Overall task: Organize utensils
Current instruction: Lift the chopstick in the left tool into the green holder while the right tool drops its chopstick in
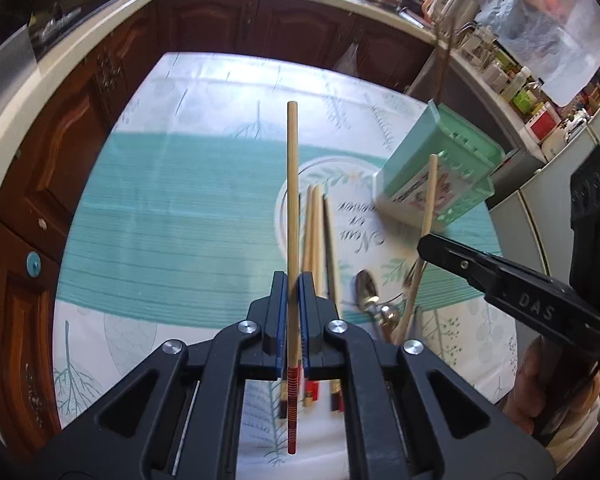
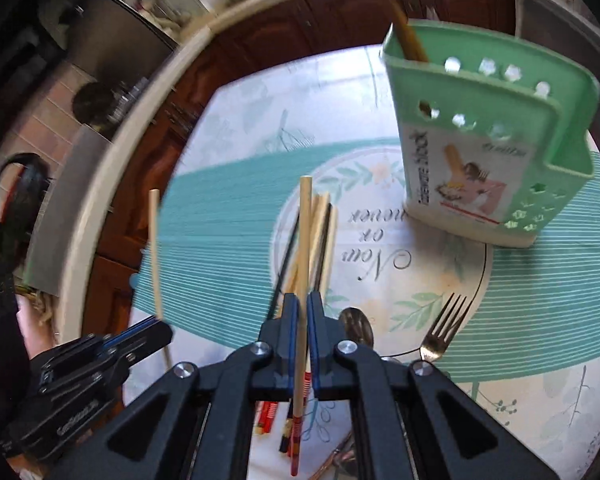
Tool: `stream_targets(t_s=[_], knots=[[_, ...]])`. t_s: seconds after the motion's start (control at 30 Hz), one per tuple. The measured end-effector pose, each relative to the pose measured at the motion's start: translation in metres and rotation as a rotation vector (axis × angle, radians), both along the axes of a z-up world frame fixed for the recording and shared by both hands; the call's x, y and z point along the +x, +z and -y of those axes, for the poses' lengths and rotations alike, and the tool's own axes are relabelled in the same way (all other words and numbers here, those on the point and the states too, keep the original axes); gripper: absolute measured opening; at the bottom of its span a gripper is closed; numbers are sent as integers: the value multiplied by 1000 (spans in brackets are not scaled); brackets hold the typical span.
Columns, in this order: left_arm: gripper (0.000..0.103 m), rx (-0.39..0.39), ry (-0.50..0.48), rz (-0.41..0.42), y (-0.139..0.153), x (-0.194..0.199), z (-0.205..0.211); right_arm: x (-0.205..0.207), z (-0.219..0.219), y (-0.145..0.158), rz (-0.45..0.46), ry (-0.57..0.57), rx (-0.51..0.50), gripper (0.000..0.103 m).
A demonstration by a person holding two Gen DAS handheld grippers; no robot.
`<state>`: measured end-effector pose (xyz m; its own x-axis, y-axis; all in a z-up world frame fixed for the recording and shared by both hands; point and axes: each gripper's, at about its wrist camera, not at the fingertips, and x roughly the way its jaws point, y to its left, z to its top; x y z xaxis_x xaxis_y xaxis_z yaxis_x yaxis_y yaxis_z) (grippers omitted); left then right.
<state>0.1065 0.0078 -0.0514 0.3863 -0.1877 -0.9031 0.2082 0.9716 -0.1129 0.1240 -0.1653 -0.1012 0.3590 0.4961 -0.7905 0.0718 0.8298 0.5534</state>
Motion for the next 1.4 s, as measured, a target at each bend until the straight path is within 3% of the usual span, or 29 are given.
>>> stream_targets(t_s=[0.2, 0.43, 0.6, 0.73, 0.97, 1.13, 1.27, 1.3, 1.37, 1.4], knots=[[4, -37, -50, 153, 56, 9, 44, -21, 33, 46, 190, -86, 14, 5], [4, -139, -61, 426, 135, 41, 114, -30, 105, 118, 484, -335, -30, 5], [4, -219, -45, 541, 159, 67, 151, -27, 139, 152, 659, -487, -103, 5], [4, -229, -41, 556, 143, 92, 172, -17, 149, 157, 757, -545, -178, 5], [4, -242, -31, 519, 70, 136, 184, 15, 143, 124, 812, -489, -225, 5], [4, -236, -31, 470, 24, 140, 174, 32, 123, 97, 821, -335, -283, 5], [6, -235, -64, 411, 6, 133, 163, 39, 104, 74, 766, -140, -296, 5], [8, -237, -71, 393, 3, 130, 161, 38, 99, 70, 747, -105, -292, 7], [29, -221, -52, 369, -1, 124, 155, 39, 93, 61, 705, -55, -294, 7], [48, -218, -36, 363, -1, 120, 151, 39, 92, 57, 676, -30, -281, 7]])
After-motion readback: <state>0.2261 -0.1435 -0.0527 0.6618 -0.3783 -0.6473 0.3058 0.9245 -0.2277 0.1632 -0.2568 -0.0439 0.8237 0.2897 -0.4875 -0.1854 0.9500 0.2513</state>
